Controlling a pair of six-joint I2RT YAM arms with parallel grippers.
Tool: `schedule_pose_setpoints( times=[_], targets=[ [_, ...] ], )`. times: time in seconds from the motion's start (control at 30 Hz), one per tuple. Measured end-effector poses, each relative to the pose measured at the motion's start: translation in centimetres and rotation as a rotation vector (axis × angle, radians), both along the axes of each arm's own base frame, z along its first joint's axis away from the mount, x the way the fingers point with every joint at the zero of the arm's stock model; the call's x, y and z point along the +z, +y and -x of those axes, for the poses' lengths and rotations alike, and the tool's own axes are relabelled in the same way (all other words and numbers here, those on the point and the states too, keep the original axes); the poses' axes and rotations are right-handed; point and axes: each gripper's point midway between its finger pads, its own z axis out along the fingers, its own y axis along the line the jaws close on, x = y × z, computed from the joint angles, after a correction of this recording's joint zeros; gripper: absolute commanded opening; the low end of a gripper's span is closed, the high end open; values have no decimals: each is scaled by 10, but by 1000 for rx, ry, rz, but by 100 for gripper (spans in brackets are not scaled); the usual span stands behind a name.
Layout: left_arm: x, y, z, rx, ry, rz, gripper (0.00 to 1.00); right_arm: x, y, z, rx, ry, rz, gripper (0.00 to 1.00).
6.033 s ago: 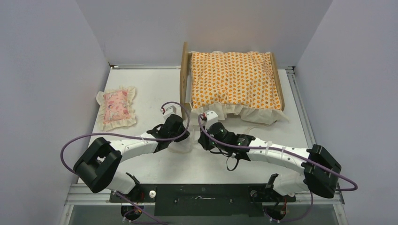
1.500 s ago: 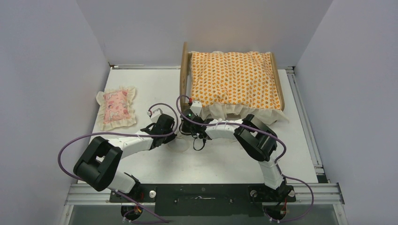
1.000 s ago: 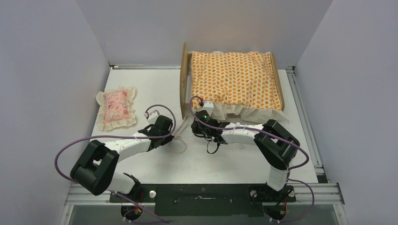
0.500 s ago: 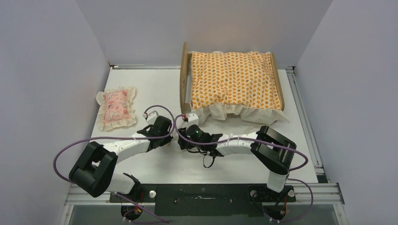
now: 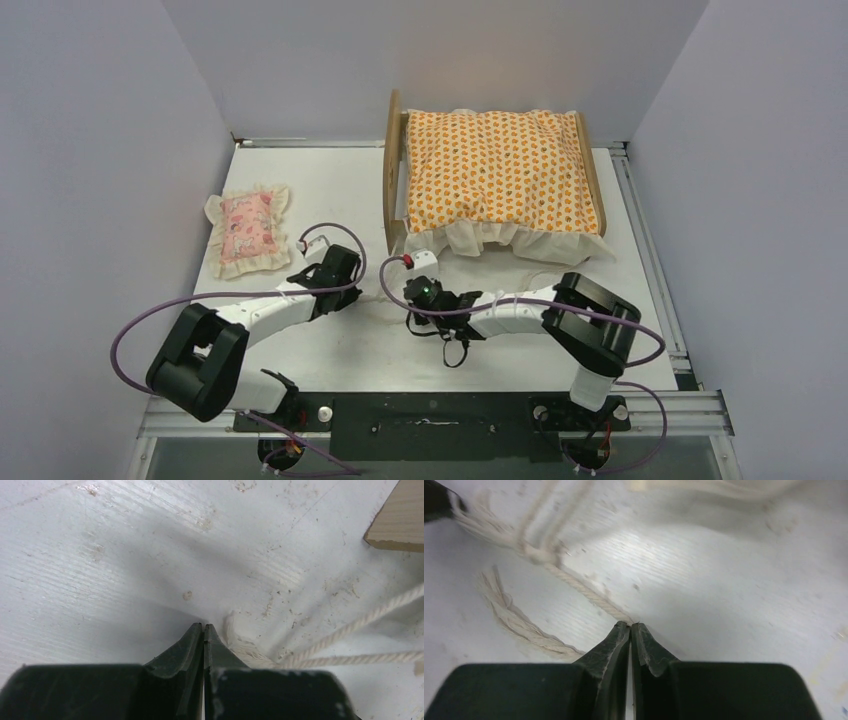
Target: Set up the pet bed
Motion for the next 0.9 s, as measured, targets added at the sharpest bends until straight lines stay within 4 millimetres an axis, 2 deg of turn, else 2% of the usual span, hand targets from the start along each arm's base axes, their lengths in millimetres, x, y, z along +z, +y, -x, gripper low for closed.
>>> schedule_pose_setpoints(
  times=[0.13,0.2,0.27,0.4,0.47,0.53,0.63,0.73,0.8,0.9],
  targets=[
    [0,10,-2,28,10,-8,0,0,-39,9,-46,27,60,5],
    [0,19,-4,54,22,-10,0,2,-51,9,-71,39,67,5],
    [1,33,-4,87,40,-21,0,7,-54,7,-84,39,56,5],
    [1,75,1,187,88,-69,0,18,-57,6,-82,46,71,5],
    [3,89,2,226,105,-79,0,32,-53,1,-74,34,74,5],
    [6,96,-2,247,105,-81,0,56,-41,-9,-59,1,52,5],
    [11,92,-9,227,89,-59,1,104,-19,-30,-35,-71,-13,5],
    [13,75,-13,151,68,-41,13,127,-15,-47,-37,-108,-47,7],
    [17,55,-16,72,40,-33,23,124,-23,-52,-53,-101,-34,7],
    [21,24,-15,-47,10,-19,37,95,-46,-48,-79,-49,33,7]
  ],
)
